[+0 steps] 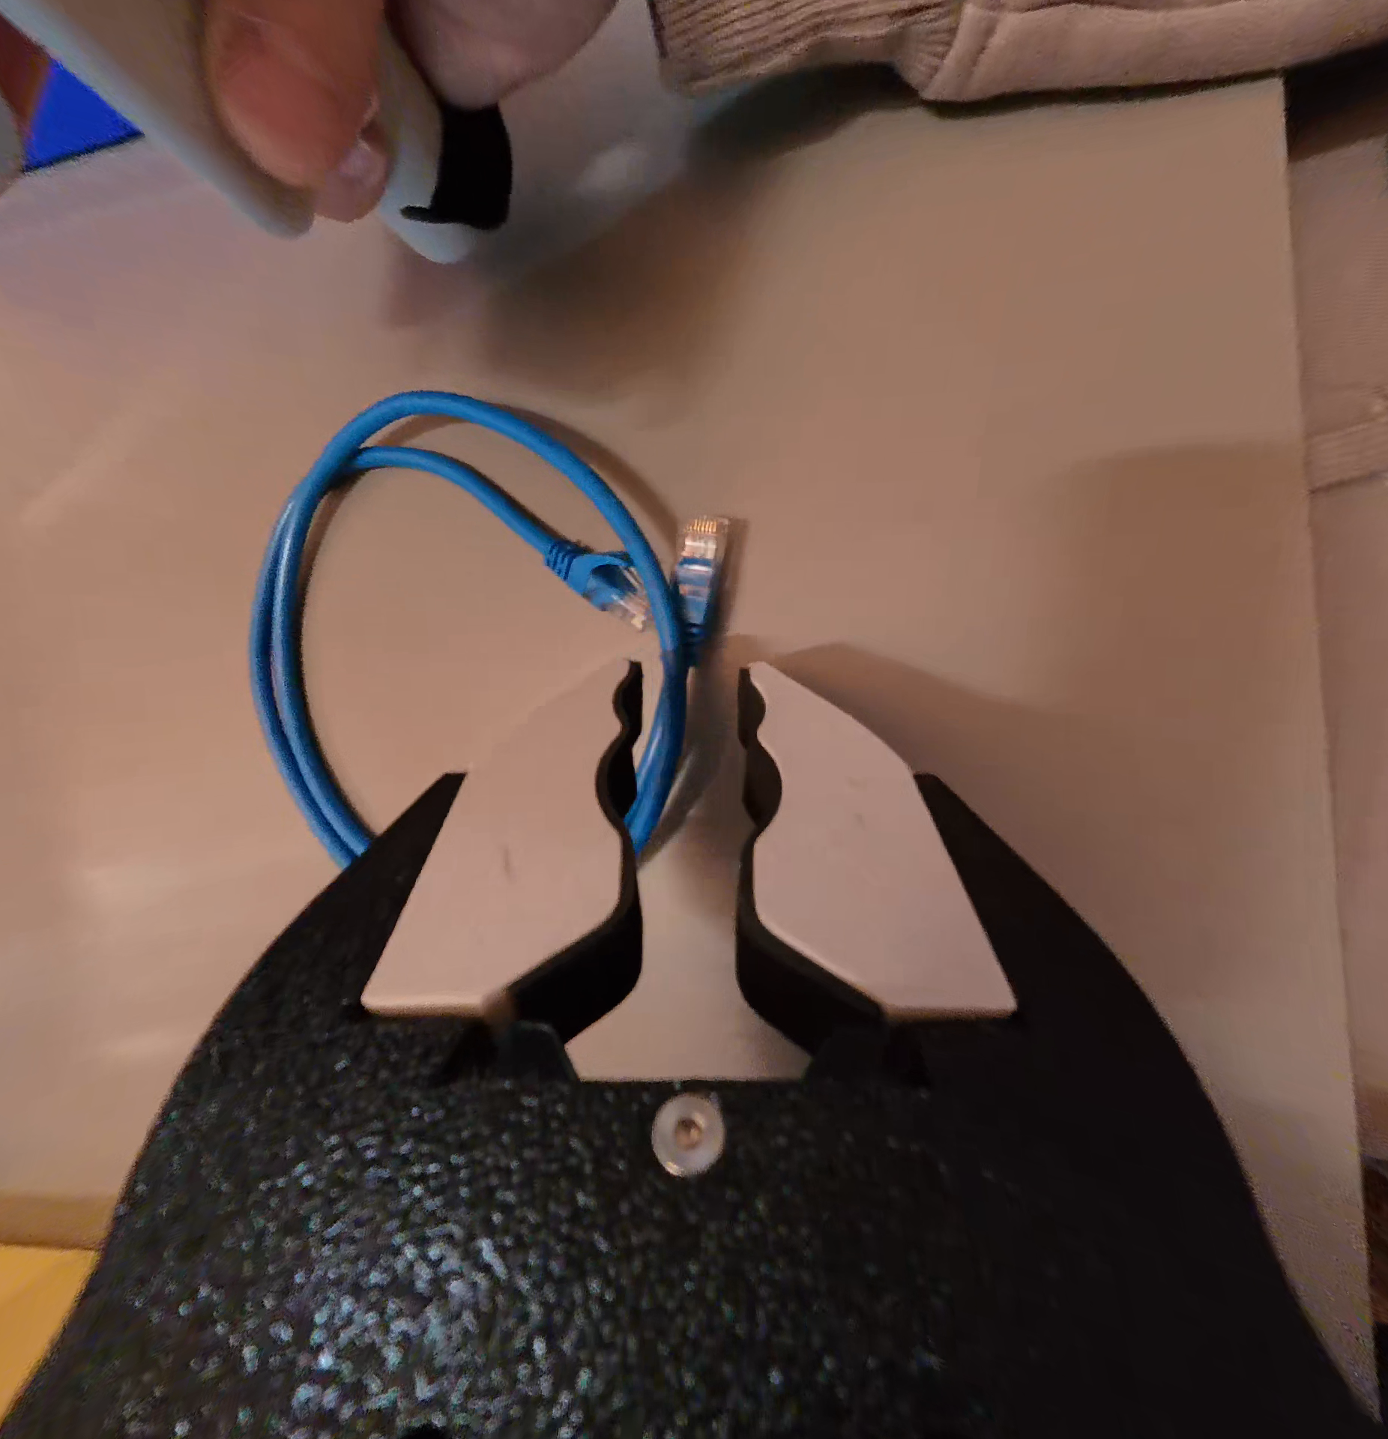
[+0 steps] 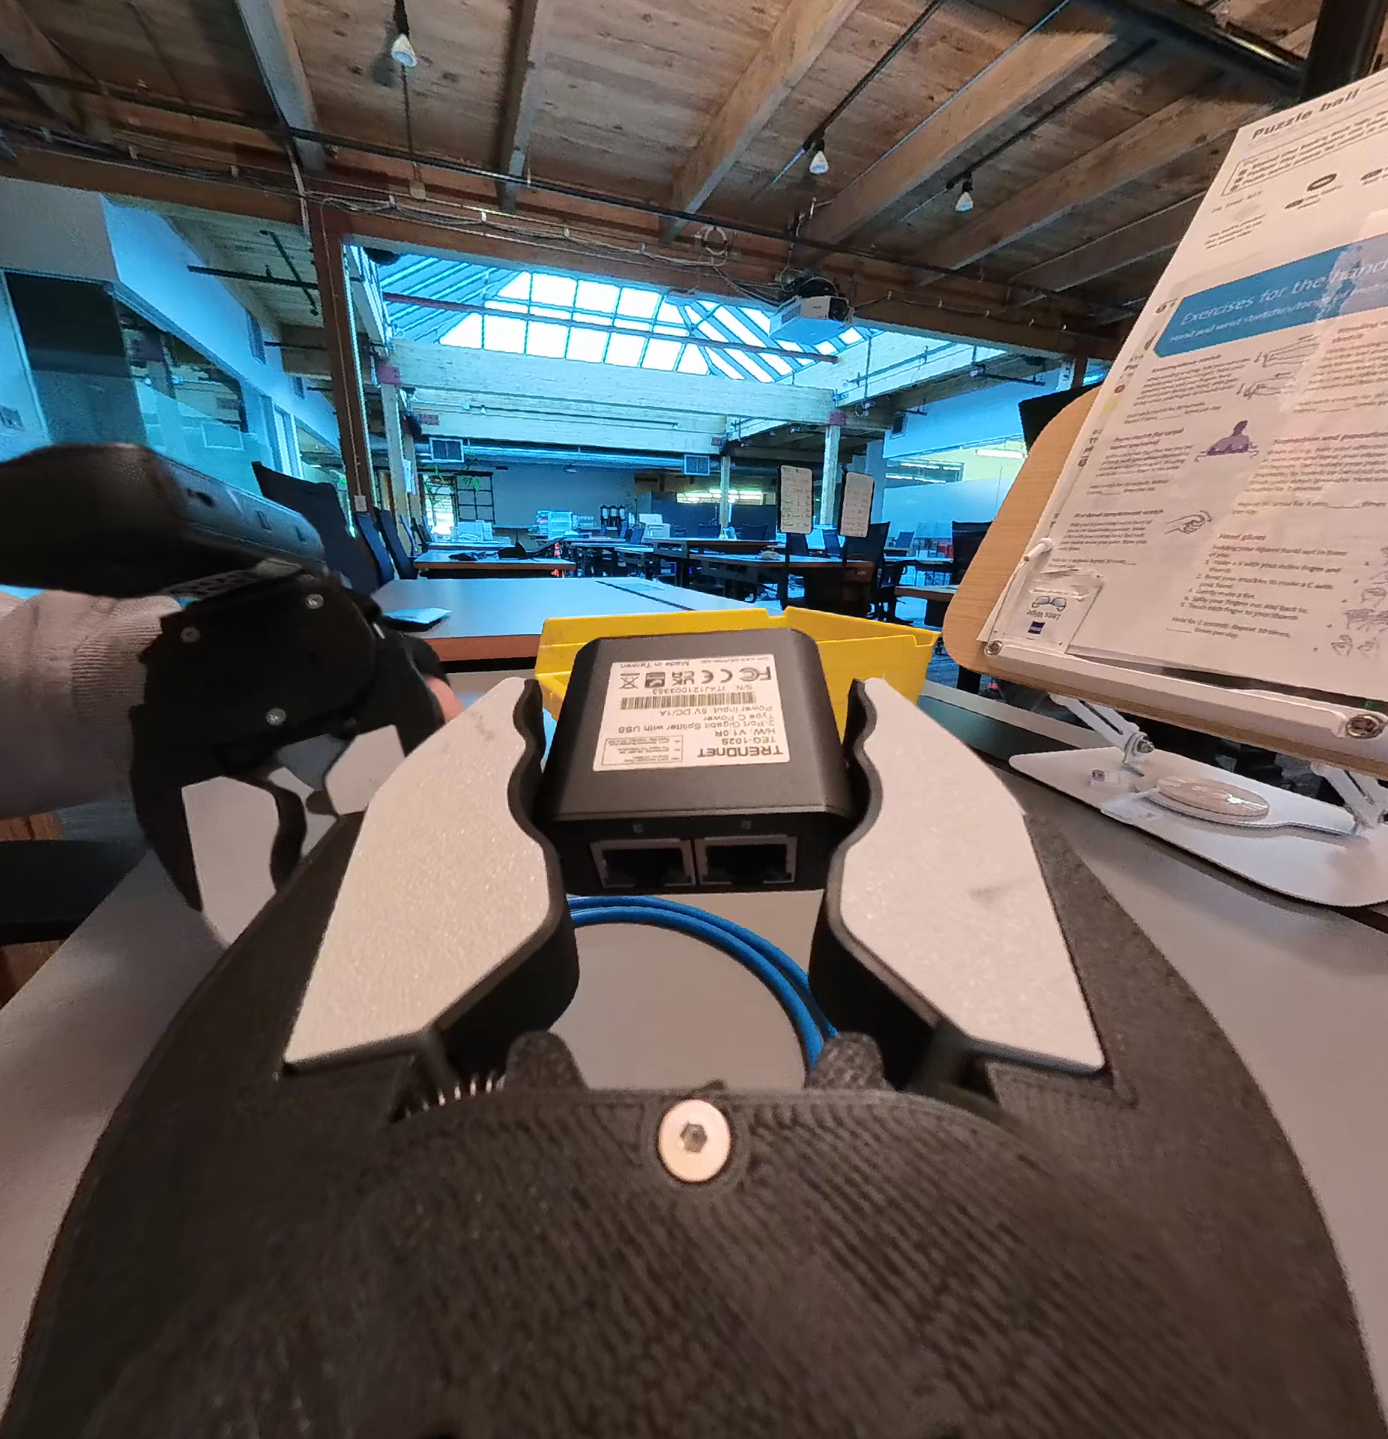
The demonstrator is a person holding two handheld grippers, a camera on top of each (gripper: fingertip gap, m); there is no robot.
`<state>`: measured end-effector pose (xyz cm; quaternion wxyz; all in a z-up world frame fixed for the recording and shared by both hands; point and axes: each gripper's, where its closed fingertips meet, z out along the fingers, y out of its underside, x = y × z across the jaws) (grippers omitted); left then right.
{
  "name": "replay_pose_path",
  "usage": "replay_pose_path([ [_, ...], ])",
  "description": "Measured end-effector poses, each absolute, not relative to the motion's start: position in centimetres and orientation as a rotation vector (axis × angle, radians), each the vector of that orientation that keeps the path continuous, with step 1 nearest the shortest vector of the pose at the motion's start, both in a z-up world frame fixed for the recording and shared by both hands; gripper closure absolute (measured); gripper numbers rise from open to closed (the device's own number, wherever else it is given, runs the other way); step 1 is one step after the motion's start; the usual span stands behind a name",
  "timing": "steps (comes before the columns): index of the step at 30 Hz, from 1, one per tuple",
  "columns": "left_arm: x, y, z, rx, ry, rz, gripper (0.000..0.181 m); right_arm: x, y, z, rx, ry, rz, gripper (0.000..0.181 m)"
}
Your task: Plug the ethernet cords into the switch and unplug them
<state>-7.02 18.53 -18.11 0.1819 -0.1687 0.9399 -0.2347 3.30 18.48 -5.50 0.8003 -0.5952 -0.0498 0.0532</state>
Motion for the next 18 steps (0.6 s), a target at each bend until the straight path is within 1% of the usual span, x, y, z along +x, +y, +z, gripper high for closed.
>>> replay_pose_path([
  [5, -6.4, 18.9, -19.5, -0.467, 2.699, -0.635, 0.158, 3.1, 18.6, -5.6, -1.282, -0.116, 0.120, 0.106],
  [10, -6.3, 18.7, -20.0, -0.517, 2.780, -0.672, 0.172, 2.7, 18.6, -5.6, -1.282, -0.137, 0.137, 0.106],
  [11, -6.3, 18.8, -19.8, -0.543, 2.785, -0.670, 0.173, 2.6, 18.6, -5.6, -1.284, -0.144, 0.141, 0.106],
  [13, -6.6, 19.0, -18.8, -0.630, 2.796, -0.697, 0.173, 2.2, 18.6, -5.6, -1.283, -0.165, 0.154, 0.106],
  [18, -5.6, 20.6, -14.0, -0.926, 2.687, -0.821, 0.173, 0.0, 18.5, -5.3, -1.270, -0.265, 0.261, 0.106],
])
